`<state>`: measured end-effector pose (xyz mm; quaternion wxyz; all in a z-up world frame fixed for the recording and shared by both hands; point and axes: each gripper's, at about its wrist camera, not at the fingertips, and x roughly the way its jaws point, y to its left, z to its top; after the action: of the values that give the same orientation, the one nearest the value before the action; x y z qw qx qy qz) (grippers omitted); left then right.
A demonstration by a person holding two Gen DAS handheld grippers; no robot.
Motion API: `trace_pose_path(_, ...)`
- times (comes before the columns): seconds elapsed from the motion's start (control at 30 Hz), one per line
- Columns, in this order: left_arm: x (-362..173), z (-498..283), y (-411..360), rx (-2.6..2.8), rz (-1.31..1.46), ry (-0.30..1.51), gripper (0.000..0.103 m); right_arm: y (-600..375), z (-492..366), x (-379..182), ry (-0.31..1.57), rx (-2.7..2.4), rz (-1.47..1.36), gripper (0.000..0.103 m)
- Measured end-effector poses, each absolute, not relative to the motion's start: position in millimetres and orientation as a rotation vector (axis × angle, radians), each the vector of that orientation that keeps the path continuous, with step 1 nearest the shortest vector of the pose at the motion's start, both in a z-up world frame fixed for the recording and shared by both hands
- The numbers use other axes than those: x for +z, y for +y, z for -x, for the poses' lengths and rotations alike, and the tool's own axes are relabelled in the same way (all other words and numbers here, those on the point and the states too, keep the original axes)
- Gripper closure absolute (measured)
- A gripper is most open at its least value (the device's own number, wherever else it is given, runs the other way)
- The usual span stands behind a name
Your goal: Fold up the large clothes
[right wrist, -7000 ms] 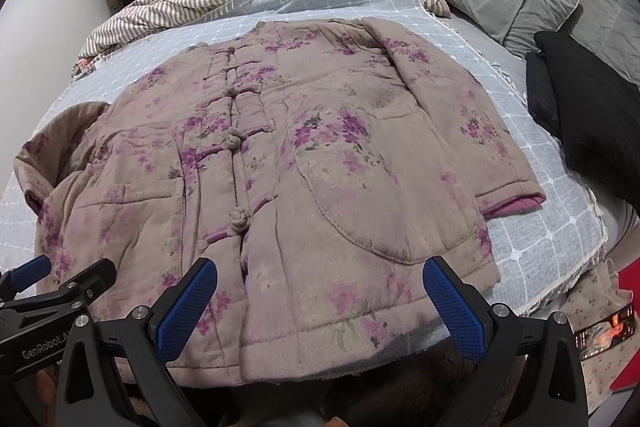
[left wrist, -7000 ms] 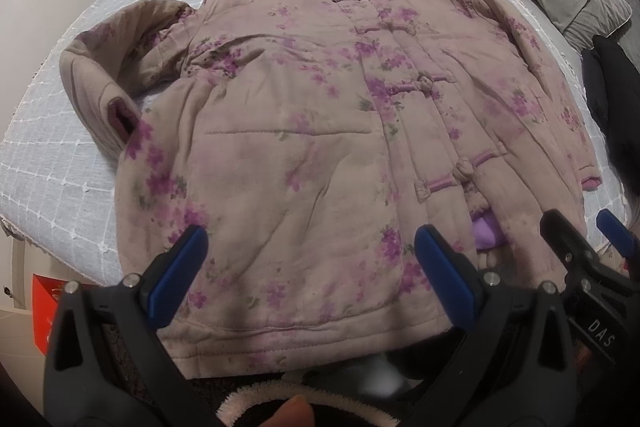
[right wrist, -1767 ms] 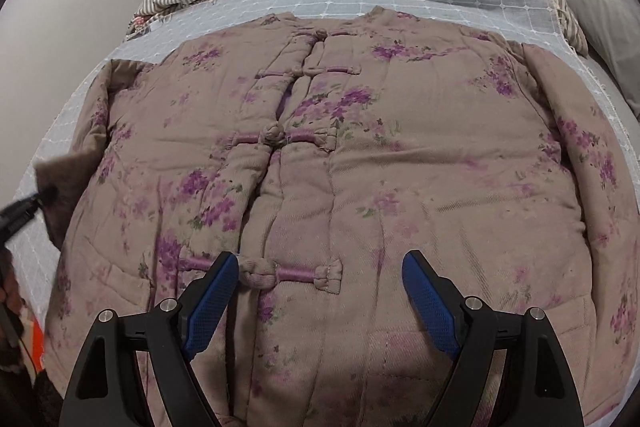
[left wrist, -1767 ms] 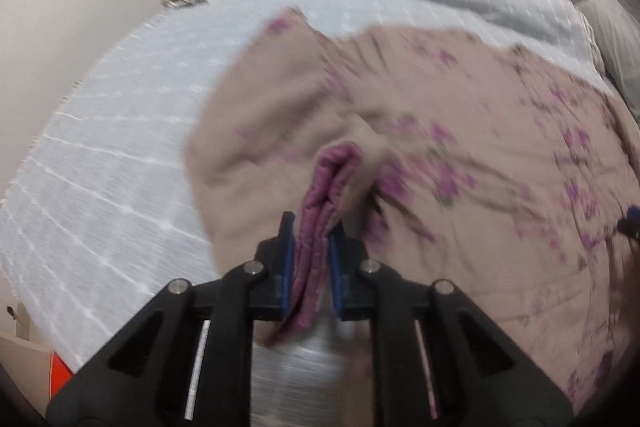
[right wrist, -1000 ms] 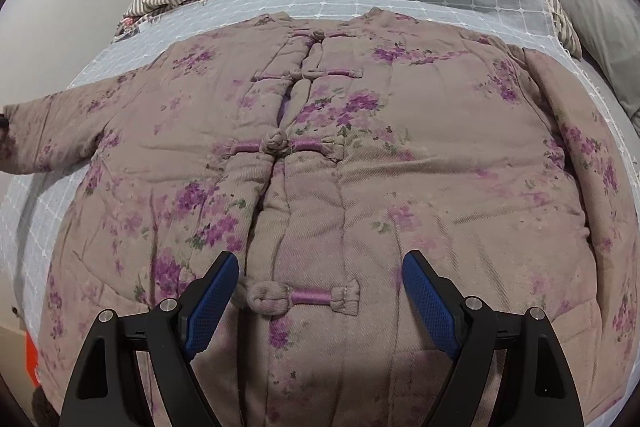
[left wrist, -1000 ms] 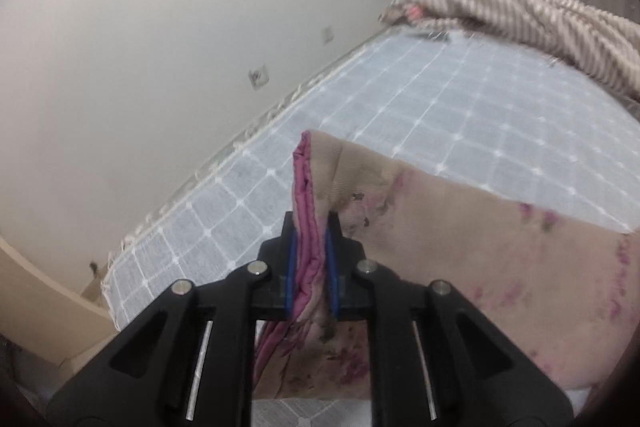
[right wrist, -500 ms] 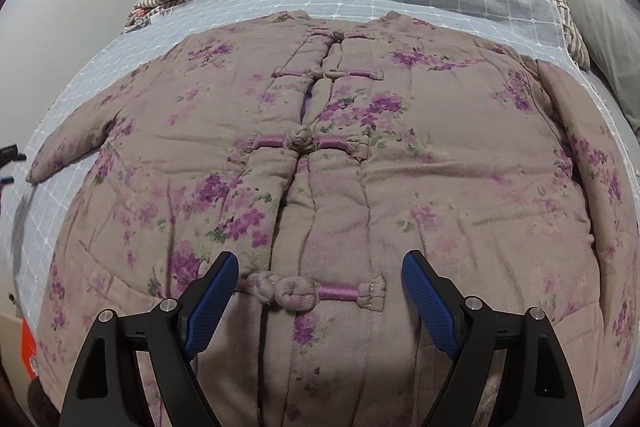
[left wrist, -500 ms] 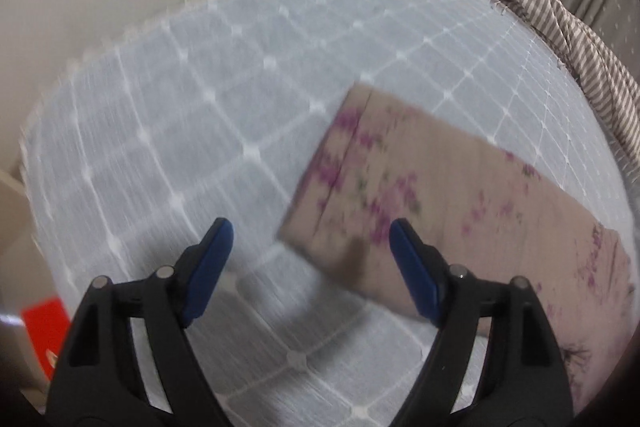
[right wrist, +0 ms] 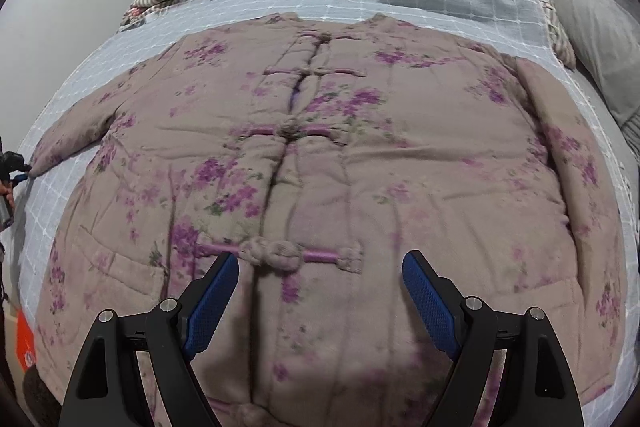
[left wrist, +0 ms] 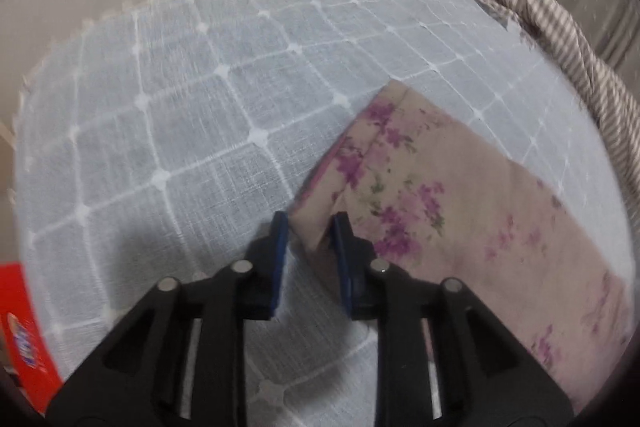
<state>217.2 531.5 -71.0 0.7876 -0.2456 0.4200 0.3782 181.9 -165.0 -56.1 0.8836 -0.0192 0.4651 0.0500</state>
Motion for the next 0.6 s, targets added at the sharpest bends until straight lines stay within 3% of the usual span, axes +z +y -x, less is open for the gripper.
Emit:
trace_pose_path(0.03,-65.0,-217.6,522.5,0.778,0.511,0.904,0.061,-171.3,-178.4,-53.4,0.962,0.093,0.029,0.018)
trace_pose_path(0.1,-55.7,-212.4,505.8,0.679,0.517,0.877,0.023,-186.1,-169.9,-47.7,0.947,0.07,0.007,0.018)
trace_pose_path(0.13,-48.2,-208.1,492.8,0.647,0.511,0.855,0.019,-190.9,-167.3,-46.3,0.944,0.061,0.003,0.018)
trace_pose_path(0.3,-24.0,-194.8,433.0,0.523,0.437,0.861,0.007,-228.9,-145.5,-36.3,0.919,-0.031,-0.026,0.018)
trace_pose_path(0.6,-3.0,-160.7,311.0,0.249,0.515,0.801,0.002,-315.0,-91.9,-21.7,0.856,-0.183,-0.117,0.018)
